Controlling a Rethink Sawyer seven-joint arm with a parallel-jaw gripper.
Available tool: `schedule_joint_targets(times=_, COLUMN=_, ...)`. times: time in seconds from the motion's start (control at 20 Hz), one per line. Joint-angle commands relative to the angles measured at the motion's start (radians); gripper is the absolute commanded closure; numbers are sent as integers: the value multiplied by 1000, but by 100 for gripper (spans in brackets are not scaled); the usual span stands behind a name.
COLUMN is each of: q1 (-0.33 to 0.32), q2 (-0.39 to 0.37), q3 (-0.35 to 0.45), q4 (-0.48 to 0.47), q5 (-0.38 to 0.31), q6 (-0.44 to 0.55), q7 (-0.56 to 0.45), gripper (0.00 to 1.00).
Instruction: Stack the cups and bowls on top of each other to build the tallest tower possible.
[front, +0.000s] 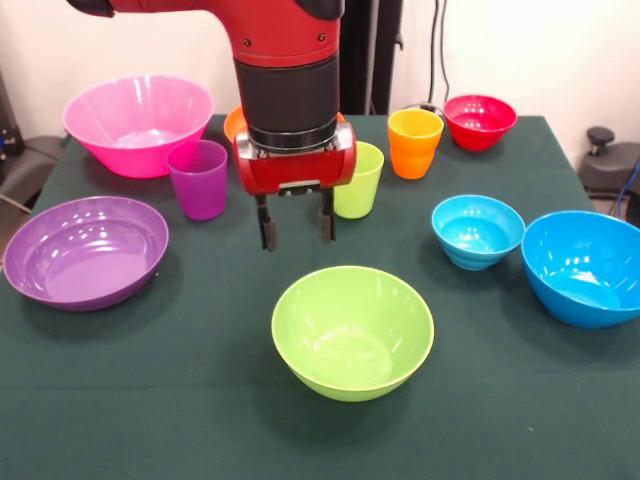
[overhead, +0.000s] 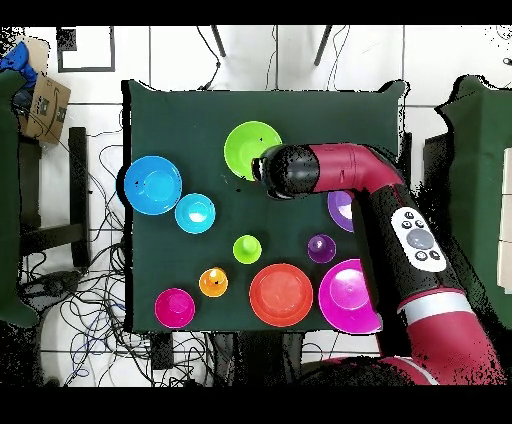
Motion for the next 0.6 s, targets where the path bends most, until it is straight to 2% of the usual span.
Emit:
schedule_joint_targets(times=0.05, q1=-17, q2=28, q3=119, q4=-1, q5=-106, q6=228, q7=-507, gripper=0)
schedule_joint_targets(times=0.25, q1=-29, q2=20, q3=143, q4=5, q5=-118, q6=247, q7=-544, gripper=0)
schedule_joint_targets(times=0.5, q1=-28, q2=-59, q3=141, q4=127, q5=-106, q6=164, q7=-424, gripper=0)
schedule_joint_targets(times=0.6, q1=-16, q2=-68, q3=149, q4=149, q5=-94, q6=145, q7=-388, gripper=0)
